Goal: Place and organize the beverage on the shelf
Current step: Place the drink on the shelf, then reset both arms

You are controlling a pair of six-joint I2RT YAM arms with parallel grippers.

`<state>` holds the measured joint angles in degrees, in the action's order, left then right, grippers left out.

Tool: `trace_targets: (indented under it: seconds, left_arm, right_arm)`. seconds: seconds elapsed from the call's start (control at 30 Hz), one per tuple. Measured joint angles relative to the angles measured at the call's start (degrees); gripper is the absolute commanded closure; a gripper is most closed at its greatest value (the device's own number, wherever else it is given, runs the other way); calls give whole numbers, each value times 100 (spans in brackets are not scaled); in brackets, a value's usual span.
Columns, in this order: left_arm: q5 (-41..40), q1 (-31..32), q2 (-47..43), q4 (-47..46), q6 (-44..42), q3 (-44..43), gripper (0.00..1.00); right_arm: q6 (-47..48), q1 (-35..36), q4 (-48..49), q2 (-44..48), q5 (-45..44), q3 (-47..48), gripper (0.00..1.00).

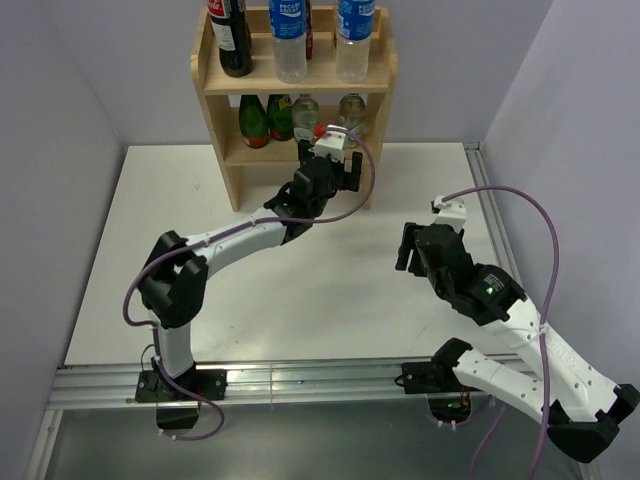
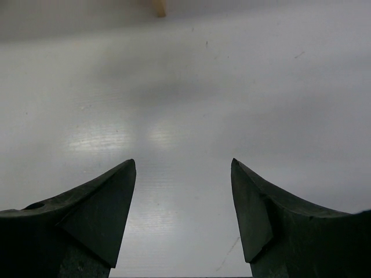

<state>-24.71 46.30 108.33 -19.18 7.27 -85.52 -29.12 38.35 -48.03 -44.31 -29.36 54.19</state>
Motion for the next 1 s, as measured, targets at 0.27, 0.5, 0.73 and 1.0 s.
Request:
trace_targets:
  seconds: [0.27, 0.5, 0.73, 1.0]
  left_arm:
    - [-763, 48, -1309, 1158, 1108, 693, 1]
    - [-1222, -107, -2476, 2374, 2142, 1690, 0]
    - [-1510, -389, -3565, 3504, 2717, 2474, 0]
    - [-1528, -409, -5025, 4535, 2964, 2863, 1]
  right_arm:
    - [186, -4, 761, 155, -448, -498, 24]
    - [610, -4, 1287, 750, -643, -850, 18]
    - [743, -9, 1355, 881, -667, -793, 18]
    - [822, -11, 1067, 957, -640, -509, 0]
